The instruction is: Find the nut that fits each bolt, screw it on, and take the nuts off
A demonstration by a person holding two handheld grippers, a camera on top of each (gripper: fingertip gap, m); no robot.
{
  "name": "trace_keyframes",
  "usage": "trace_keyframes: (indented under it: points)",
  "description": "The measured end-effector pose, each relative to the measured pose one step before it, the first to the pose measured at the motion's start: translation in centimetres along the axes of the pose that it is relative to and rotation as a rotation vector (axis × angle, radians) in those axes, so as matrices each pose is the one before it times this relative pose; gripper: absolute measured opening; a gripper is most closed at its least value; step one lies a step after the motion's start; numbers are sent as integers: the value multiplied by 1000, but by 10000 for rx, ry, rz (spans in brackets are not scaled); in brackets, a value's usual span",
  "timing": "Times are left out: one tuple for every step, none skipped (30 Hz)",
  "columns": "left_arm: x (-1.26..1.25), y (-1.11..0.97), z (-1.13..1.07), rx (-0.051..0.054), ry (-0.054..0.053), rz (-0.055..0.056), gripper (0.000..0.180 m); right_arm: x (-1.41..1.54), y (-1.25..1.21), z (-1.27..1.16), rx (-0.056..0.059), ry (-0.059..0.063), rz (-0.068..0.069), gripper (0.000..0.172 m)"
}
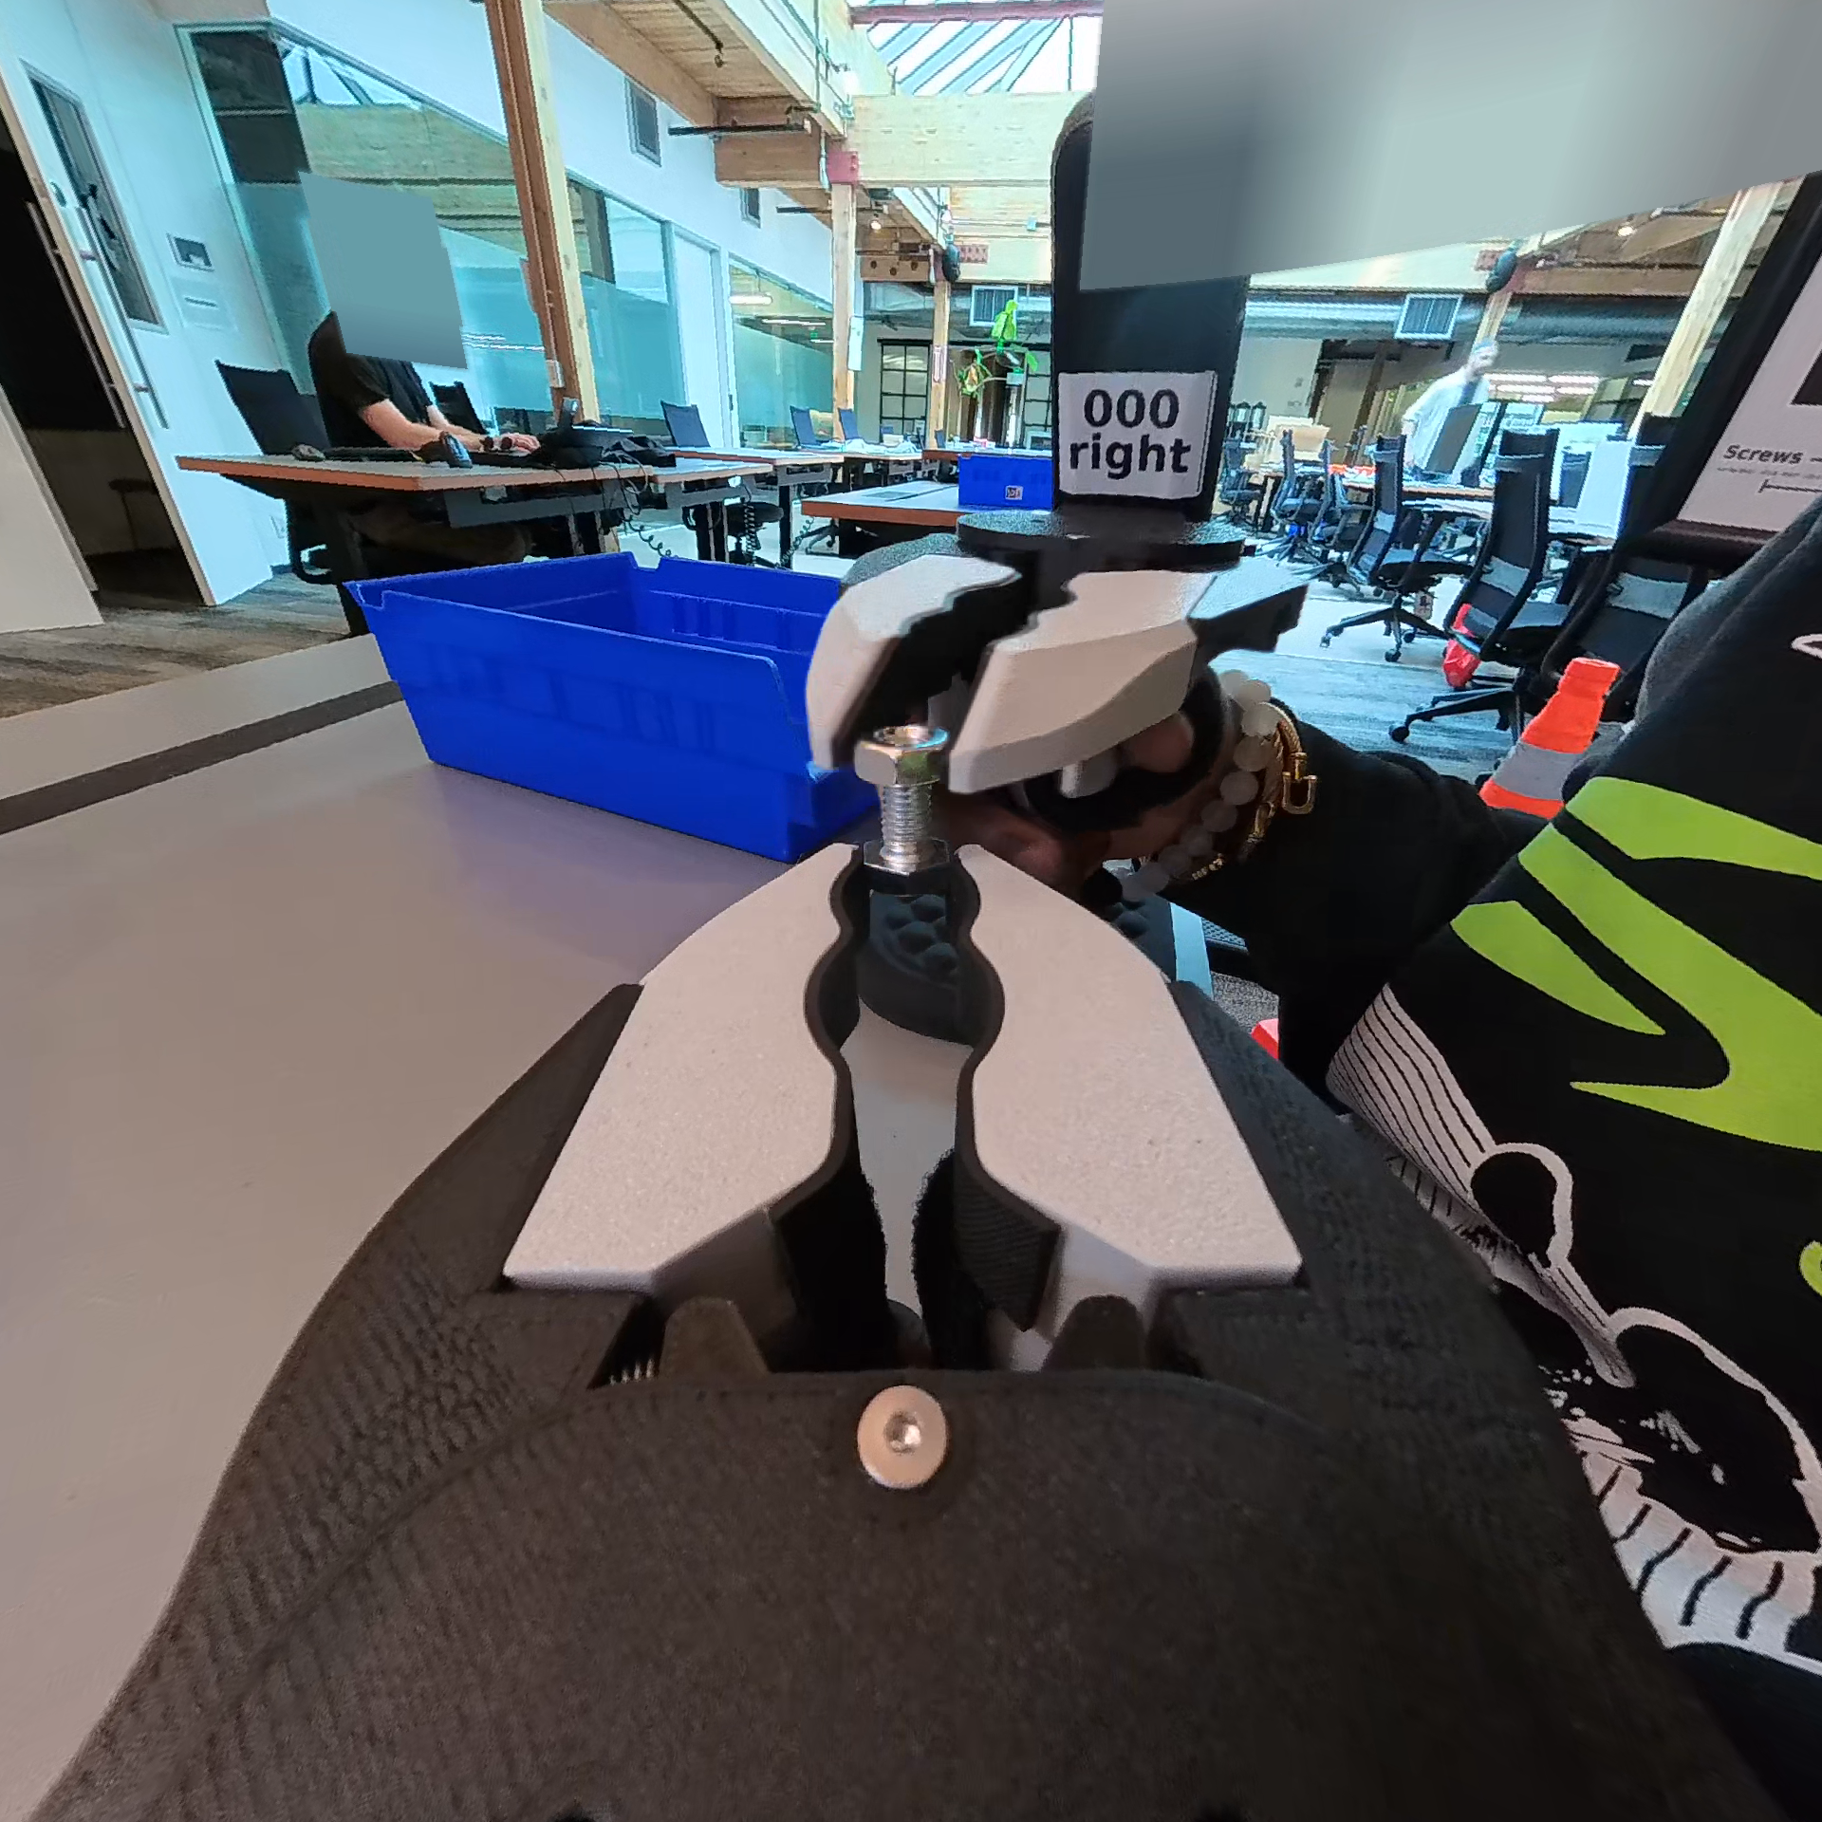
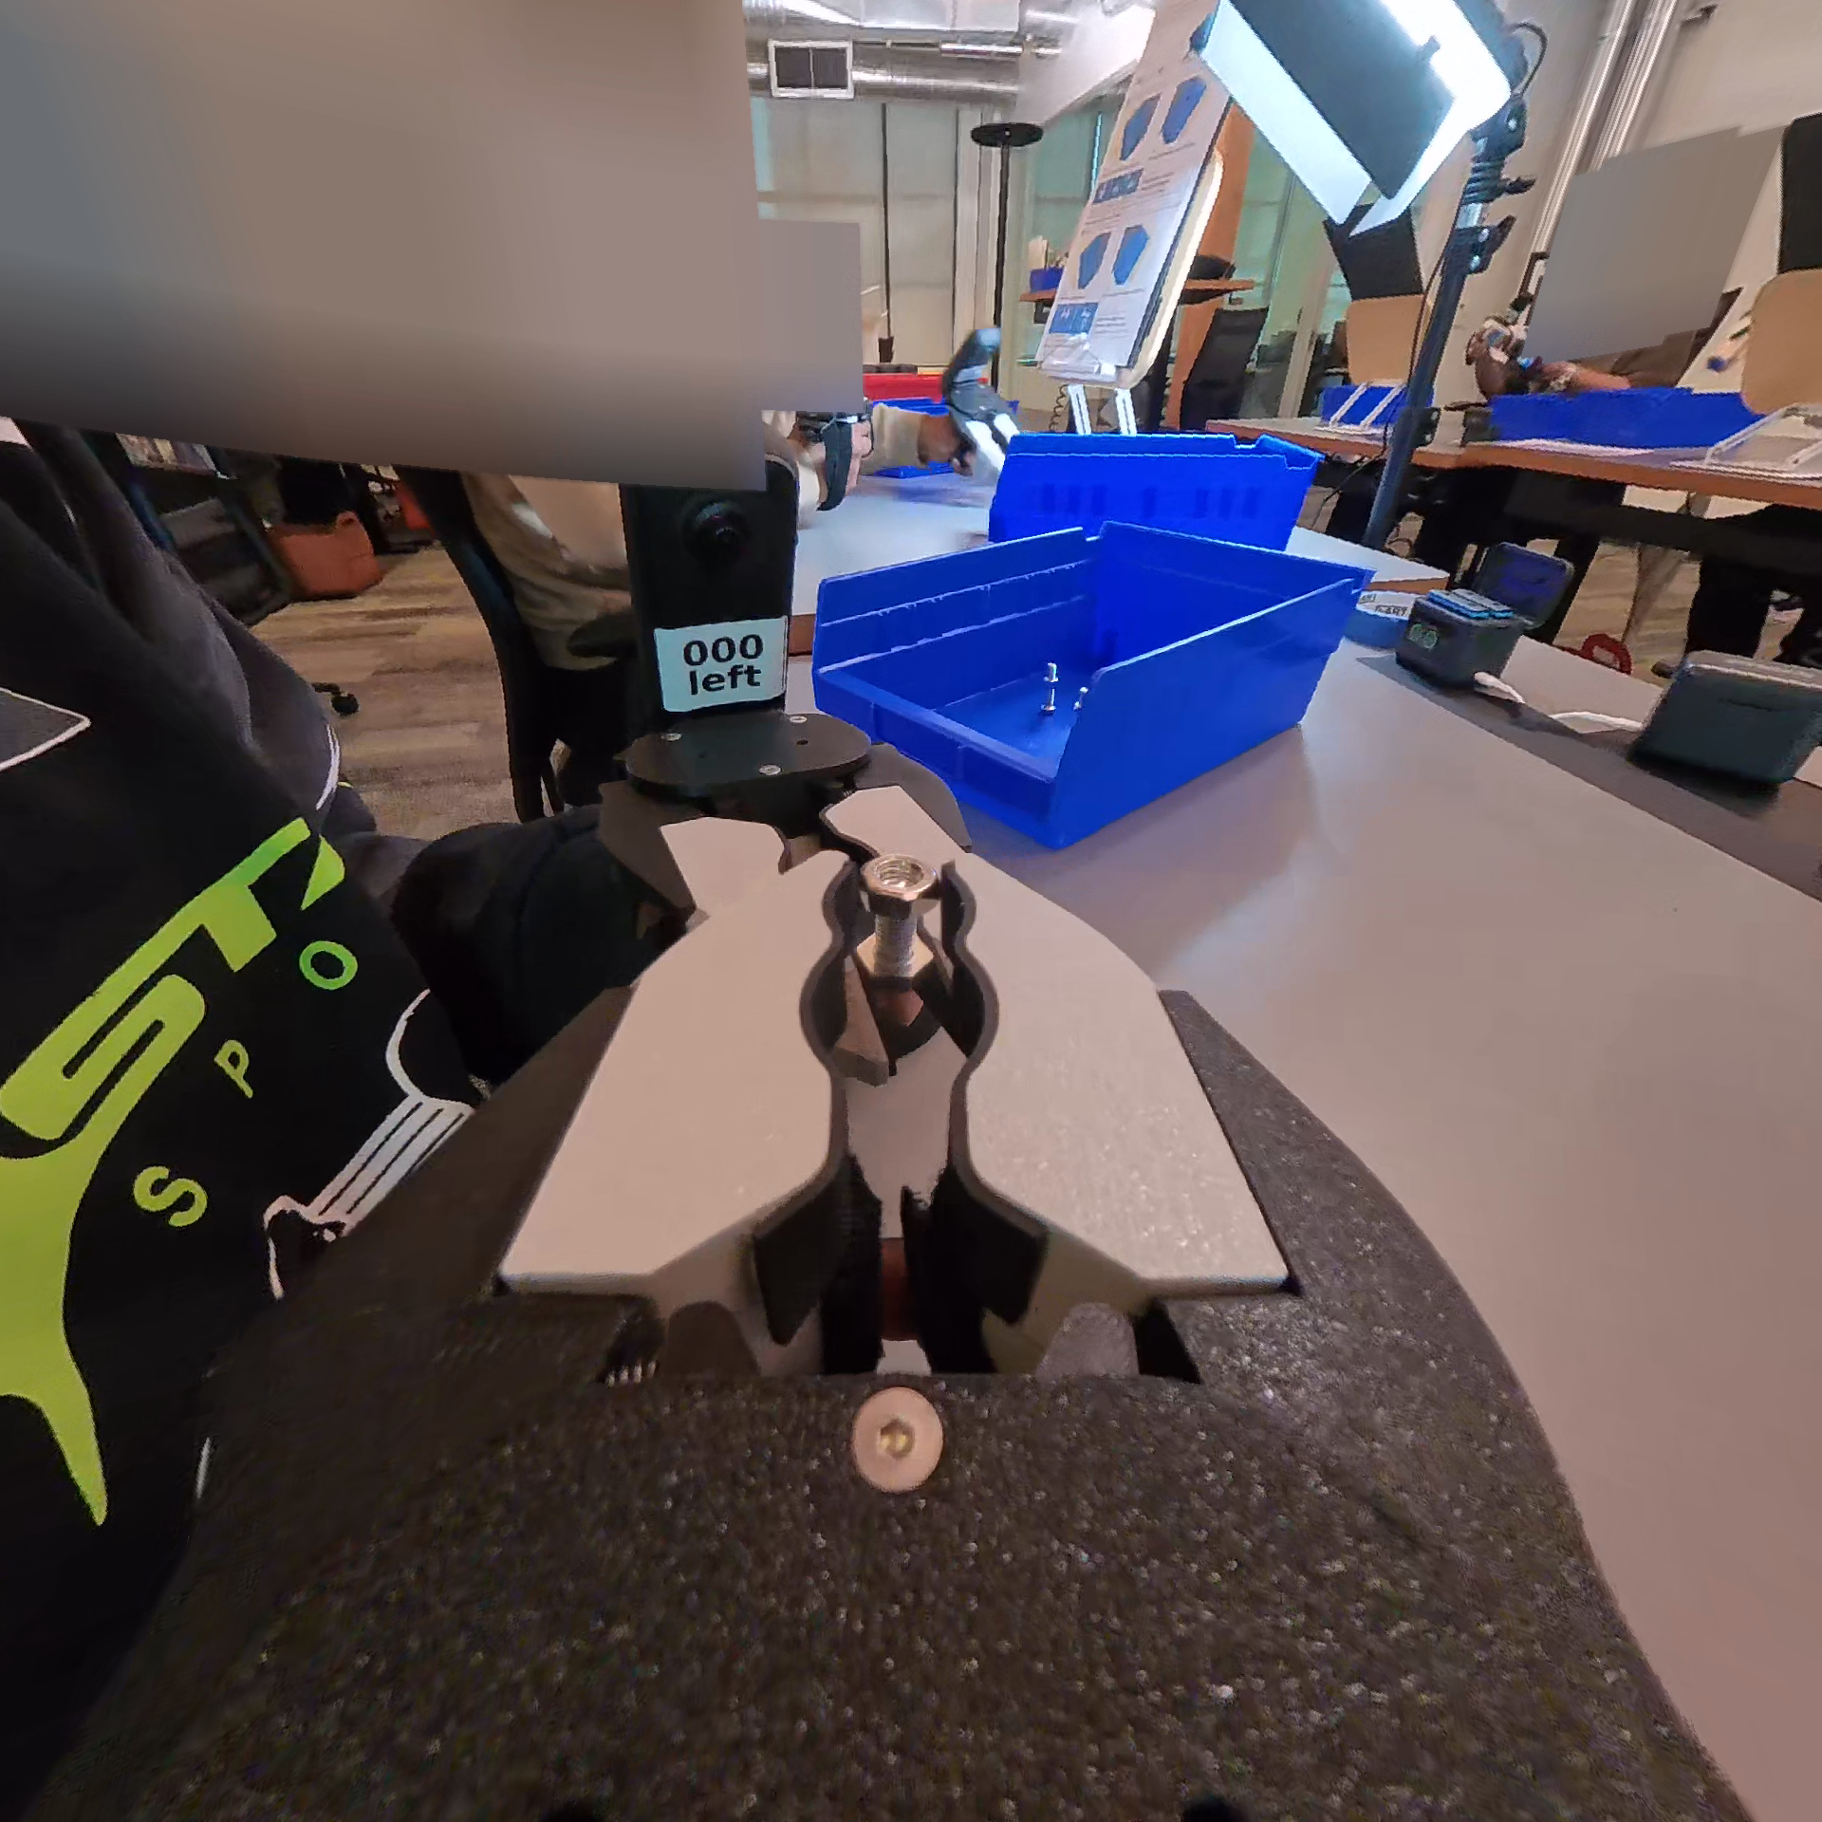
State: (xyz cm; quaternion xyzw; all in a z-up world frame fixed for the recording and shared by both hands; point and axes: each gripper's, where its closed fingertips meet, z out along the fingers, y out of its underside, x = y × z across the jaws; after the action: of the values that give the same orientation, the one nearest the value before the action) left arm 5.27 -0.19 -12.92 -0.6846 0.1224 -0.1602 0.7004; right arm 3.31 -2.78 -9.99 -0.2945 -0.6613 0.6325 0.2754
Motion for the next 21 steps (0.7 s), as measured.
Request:
trace_keyframes:
  points:
    - [14,26,0,-12,13,-2,15,4,6,-36,-4,-22,5,16]
    - [54,55,33,-40,36,13,15,-31,47,-46,-28,-54,7,16]
    - [94,43,21,-31,61,13,15,-57,26,-62,-18,-62,-21,15]
    - [157,47,9,-35,120,7,15,-123,20,-74,-13,-92,-42,15]
    - [257,36,18,-27,201,-4,15,-189,22,-97,-5,-138,-52,15]
    - [236,31,8,-24,185,-13,15,-196,18,-108,-1,-134,-37,15]
    - [266,62,18,-40,208,-14,15,-203,31,-87,-13,-130,-42,15]
    - [339,19,9,-17,268,-37,15,-264,-2,-87,6,-150,-75,15]
    - [416,-3,-12,-1,340,-57,15,-335,-19,-82,18,-178,-98,15]
    - [553,15,-6,-13,467,-123,15,-428,-34,-57,11,-240,-99,15]
    - [725,0,-14,-12,622,-213,15,-532,-56,-48,19,-306,-96,15]
    - [683,-39,-26,1,610,-256,15,-547,-98,-27,34,-316,-83,15]
    - [829,28,10,-36,696,-249,15,-623,-93,7,29,-387,-89,15]
    - [795,-62,30,20,657,-266,15,-639,-152,27,58,-411,-71,15]
    - [846,-71,82,45,689,-293,15,-646,-215,51,92,-439,-39,15]
    - [739,-73,130,63,606,-277,15,-590,-203,71,92,-434,9,15]
    - [622,-5,139,25,505,-253,15,-494,-159,89,67,-392,6,15]
    - [439,10,111,8,370,-213,15,-349,-97,87,52,-303,9,15]
    - [181,-51,39,44,134,-37,15,-143,-96,53,62,-177,25,15]
    - [-38,-59,-56,40,-29,17,15,56,-51,36,52,-41,28,15]
    - [-255,-165,-137,115,-199,59,15,276,-50,-10,68,124,82,15]
